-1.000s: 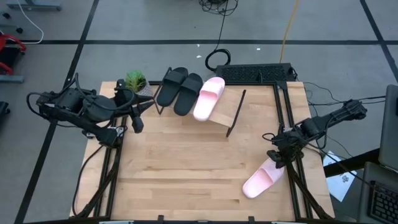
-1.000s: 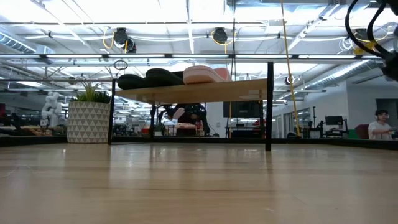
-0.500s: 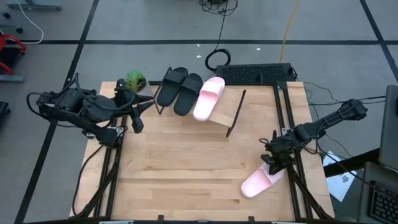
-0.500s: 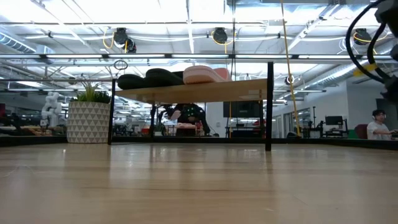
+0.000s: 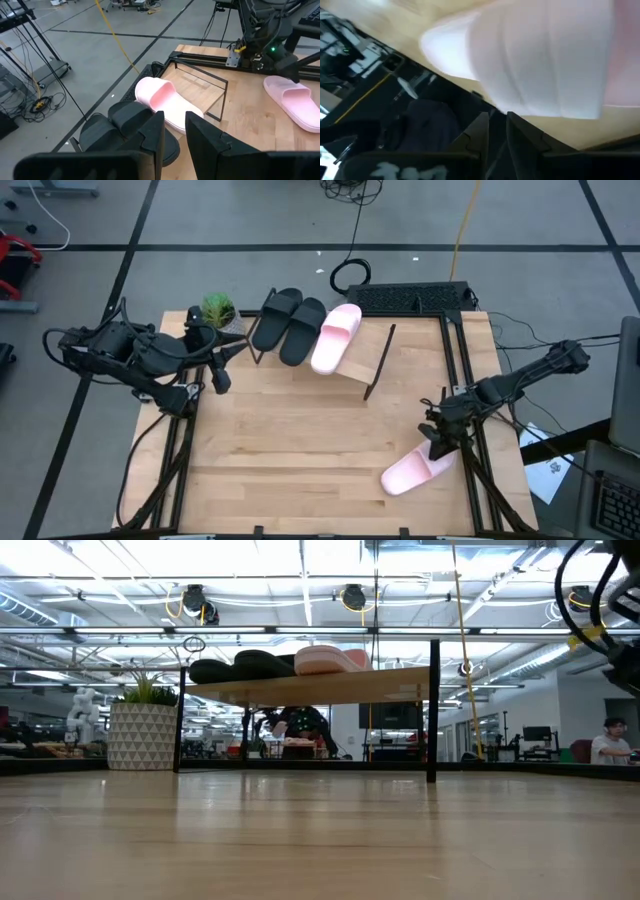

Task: Pick and place slides into the shelf
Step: Put the pink slipper on the shelf

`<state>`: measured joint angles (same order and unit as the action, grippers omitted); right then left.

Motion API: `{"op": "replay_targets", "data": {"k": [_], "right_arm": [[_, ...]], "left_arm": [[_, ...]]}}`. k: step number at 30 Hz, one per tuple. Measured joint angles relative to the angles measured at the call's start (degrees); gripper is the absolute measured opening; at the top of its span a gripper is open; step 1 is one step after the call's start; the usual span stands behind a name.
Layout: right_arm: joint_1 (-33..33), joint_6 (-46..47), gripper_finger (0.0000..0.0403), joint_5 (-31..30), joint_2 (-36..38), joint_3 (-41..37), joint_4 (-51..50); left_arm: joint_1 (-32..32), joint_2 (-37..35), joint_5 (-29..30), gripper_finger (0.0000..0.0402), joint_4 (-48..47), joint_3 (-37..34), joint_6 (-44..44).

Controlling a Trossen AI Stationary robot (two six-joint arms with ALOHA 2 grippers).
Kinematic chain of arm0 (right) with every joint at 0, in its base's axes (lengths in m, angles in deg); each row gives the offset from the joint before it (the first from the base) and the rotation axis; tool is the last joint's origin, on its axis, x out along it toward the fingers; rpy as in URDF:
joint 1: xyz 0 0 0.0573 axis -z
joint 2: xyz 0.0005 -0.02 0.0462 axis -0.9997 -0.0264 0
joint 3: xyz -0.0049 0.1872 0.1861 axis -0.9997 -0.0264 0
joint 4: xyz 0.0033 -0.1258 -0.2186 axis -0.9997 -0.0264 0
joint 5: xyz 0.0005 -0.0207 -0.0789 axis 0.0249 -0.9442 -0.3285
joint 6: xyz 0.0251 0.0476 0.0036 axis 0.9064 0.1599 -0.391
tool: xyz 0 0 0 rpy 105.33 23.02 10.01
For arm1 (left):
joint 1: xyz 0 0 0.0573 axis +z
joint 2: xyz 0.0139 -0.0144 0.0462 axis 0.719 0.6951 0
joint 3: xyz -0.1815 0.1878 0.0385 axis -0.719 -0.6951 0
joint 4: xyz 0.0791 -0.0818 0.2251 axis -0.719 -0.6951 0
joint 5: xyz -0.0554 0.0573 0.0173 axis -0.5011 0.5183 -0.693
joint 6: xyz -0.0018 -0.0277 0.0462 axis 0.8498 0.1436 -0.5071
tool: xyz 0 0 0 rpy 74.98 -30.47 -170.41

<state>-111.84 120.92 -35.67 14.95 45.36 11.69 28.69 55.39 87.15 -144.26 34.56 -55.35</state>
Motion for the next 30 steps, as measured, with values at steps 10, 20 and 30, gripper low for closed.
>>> {"op": "replay_targets", "data": {"k": [10, 20, 30], "right_arm": [[0.0, 0.9, 0.0059, -2.9, 0.5, 2.0, -7.2], [0.0, -0.5, 0.0059, -5.9, 1.0, 10.4, -23.0], [0.0, -1.8, 0.0059, -8.2, 0.4, 14.5, -34.3]], "left_arm": [[0.0, 0.0, -0.3, 0.0081, 0.0, 0.0, -2.3], [0.0, 0.0, -0.4, 0.0081, -0.9, 0.0, -4.6], [0.0, 0.0, -0.4, 0.0081, -1.0, 0.0, -7.1]]}}
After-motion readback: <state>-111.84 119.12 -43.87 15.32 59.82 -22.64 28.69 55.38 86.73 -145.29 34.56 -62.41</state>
